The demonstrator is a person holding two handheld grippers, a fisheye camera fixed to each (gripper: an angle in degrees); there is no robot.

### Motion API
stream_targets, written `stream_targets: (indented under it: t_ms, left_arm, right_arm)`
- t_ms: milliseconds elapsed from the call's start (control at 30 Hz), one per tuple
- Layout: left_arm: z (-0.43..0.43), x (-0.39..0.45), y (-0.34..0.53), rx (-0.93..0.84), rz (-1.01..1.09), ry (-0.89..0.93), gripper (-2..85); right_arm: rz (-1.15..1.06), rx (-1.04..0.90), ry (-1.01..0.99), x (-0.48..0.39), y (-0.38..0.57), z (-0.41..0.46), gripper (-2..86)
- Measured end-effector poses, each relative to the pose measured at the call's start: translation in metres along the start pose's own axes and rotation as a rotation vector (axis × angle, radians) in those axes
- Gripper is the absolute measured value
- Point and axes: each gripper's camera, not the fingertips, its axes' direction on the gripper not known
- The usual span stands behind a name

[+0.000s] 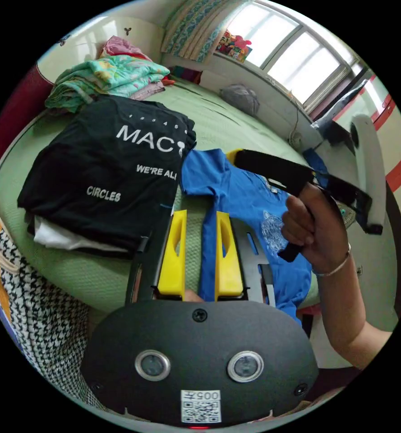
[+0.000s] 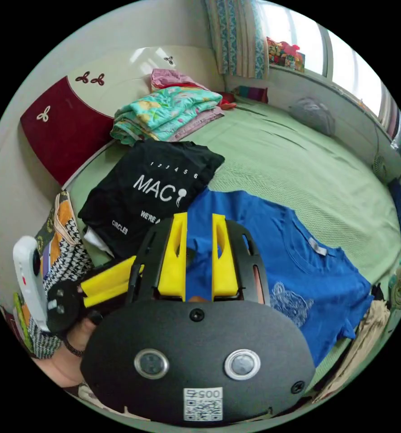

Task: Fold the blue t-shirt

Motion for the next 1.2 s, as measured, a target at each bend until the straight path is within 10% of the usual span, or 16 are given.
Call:
stream_targets:
  t_ms: [433,1200]
  left_arm:
    - [0.051,-0.008,-0.035,-0.046,-0.007,-0.081,3.3]
    - [0.08,0.089,-0.015,-0.148,0.143,-0.14,6.3]
  right_arm:
    - [0.256,-0.167,-0.149,0.069,-0.071,0.108,0.7]
    - [0.375,-0.076,-0.006,0.242,0.063,-0.007,4.9]
